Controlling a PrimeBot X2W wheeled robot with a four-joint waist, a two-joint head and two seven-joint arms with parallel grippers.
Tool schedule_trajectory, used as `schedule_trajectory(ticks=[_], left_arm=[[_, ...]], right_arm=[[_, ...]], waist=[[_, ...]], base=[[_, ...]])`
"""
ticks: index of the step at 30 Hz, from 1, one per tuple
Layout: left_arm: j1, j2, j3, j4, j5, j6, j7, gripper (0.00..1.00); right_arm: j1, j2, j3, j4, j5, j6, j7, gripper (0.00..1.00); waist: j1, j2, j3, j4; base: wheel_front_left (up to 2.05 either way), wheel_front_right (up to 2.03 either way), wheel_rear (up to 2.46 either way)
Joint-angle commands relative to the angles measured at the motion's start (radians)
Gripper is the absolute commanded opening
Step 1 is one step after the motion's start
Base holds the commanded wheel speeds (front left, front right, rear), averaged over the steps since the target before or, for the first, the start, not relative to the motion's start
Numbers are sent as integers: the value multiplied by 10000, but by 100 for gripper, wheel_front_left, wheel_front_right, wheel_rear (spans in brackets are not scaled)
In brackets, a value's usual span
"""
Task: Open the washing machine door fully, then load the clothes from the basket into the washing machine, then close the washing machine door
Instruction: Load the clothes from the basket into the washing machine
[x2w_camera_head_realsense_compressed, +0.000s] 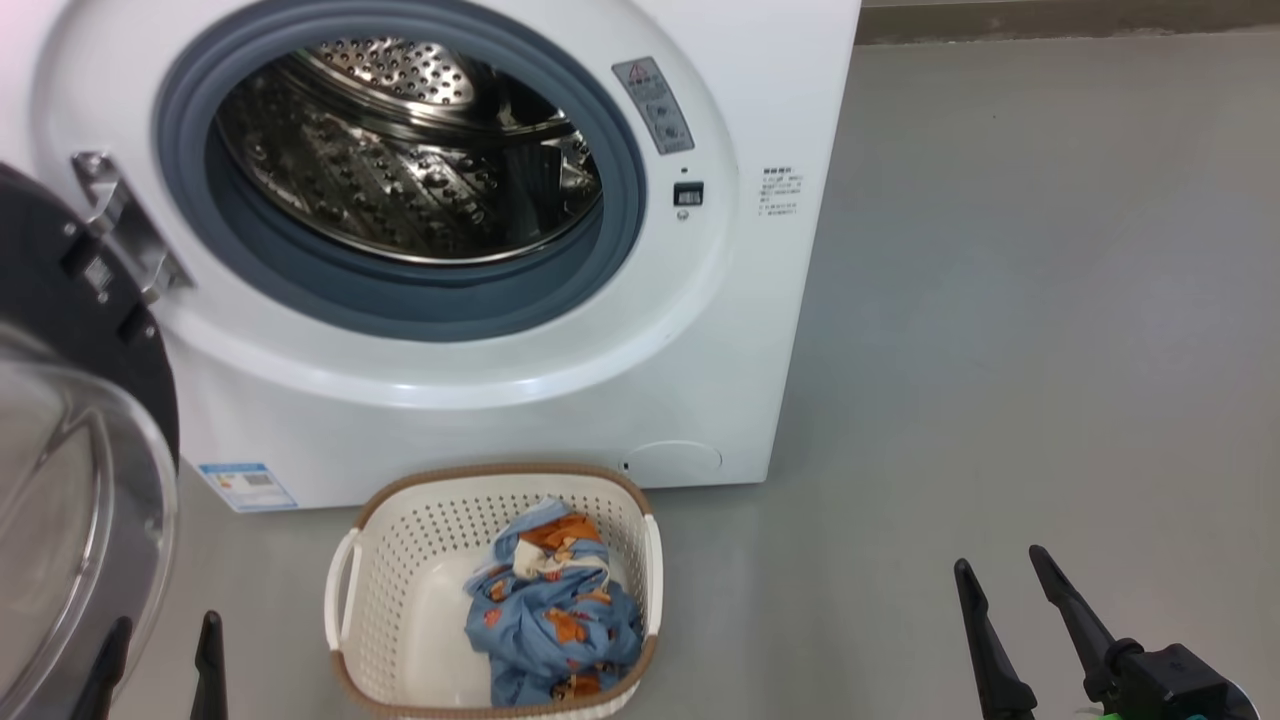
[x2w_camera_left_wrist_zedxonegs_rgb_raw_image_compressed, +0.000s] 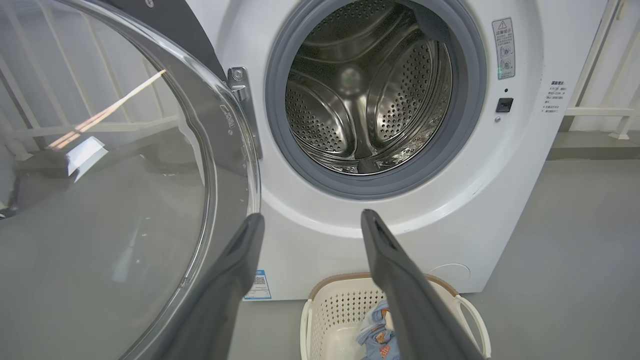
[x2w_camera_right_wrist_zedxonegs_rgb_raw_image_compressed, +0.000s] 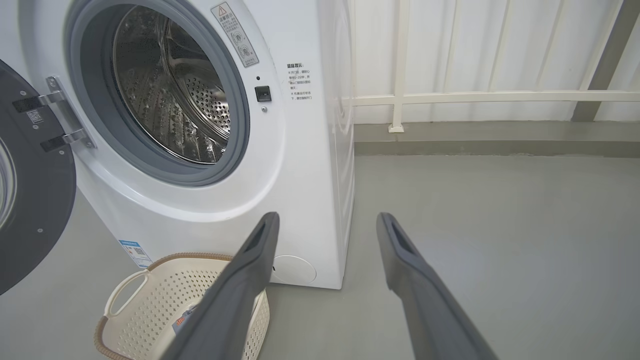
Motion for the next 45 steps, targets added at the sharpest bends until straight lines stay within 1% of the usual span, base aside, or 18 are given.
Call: schedule_trajectory(ticks=[1, 8, 16, 34, 41, 45], left_arm=[[-372, 117, 370, -196, 50, -25, -63, 100], [-346, 120, 343, -184, 4, -25, -63, 100], [-306, 170, 178, -211, -175, -25, -63, 100], [-118, 127, -140, -170, -152, -25, -63, 100], [-122, 199, -358, -4, -346, -25, -63, 100], [-298, 374, -688, 196, -577, -25, -63, 100]], right_arm=[[-381, -81, 238, -255, 22, 16, -119, 100], [-423, -81, 258, -271, 53, 16, -120, 100], [-441, -81, 239, -205, 37, 16, -120, 100], [-396, -81, 332, -54, 22, 16, -120, 100], [-365, -81, 385, 0, 30, 16, -120, 100], [-399, -81, 452, 40, 100, 16, -120, 100]], waist=[[0, 0, 29, -11], [0, 0, 121, -47], [0, 0, 120, -69], [0, 0, 11, -76], [0, 0, 204, -86], [0, 0, 527, -134]], base=[[118, -118, 0], [64, -64, 0], [1, -1, 0], [0, 0, 0], [0, 0, 0], [0, 0, 0]])
